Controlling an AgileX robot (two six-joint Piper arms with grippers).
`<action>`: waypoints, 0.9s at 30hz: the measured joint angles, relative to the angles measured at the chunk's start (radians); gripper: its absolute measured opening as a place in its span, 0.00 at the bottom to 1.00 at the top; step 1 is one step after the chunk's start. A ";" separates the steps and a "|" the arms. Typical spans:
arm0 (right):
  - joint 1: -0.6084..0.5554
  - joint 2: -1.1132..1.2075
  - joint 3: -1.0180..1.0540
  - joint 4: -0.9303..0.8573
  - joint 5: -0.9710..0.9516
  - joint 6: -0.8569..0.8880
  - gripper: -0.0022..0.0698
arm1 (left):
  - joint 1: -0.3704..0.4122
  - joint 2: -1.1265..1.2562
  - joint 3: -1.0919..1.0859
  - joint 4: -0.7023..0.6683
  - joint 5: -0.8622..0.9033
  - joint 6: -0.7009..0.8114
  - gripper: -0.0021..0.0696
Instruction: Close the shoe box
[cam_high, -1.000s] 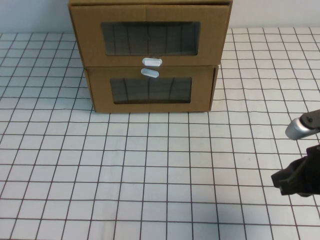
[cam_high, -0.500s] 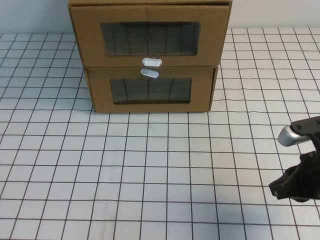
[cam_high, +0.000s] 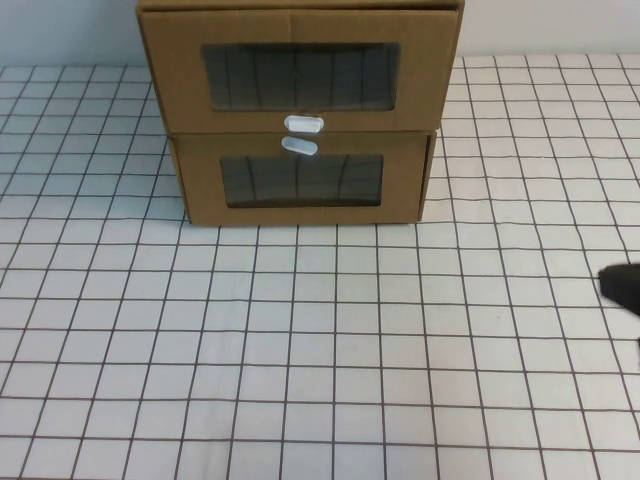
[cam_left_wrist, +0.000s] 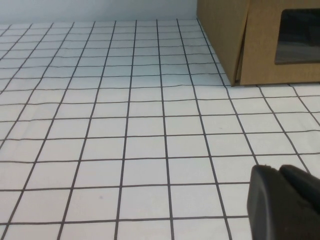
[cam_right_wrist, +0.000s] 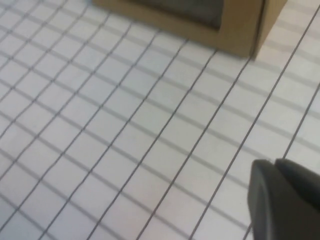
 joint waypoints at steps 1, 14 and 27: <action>0.000 -0.035 0.000 -0.003 -0.026 0.000 0.01 | 0.000 0.000 0.000 0.000 0.000 0.000 0.02; -0.066 -0.324 0.203 0.041 -0.470 0.095 0.01 | 0.000 0.000 0.000 0.000 0.000 0.000 0.02; -0.319 -0.767 0.557 0.185 -0.551 0.099 0.01 | 0.000 0.000 0.000 0.000 0.002 0.000 0.02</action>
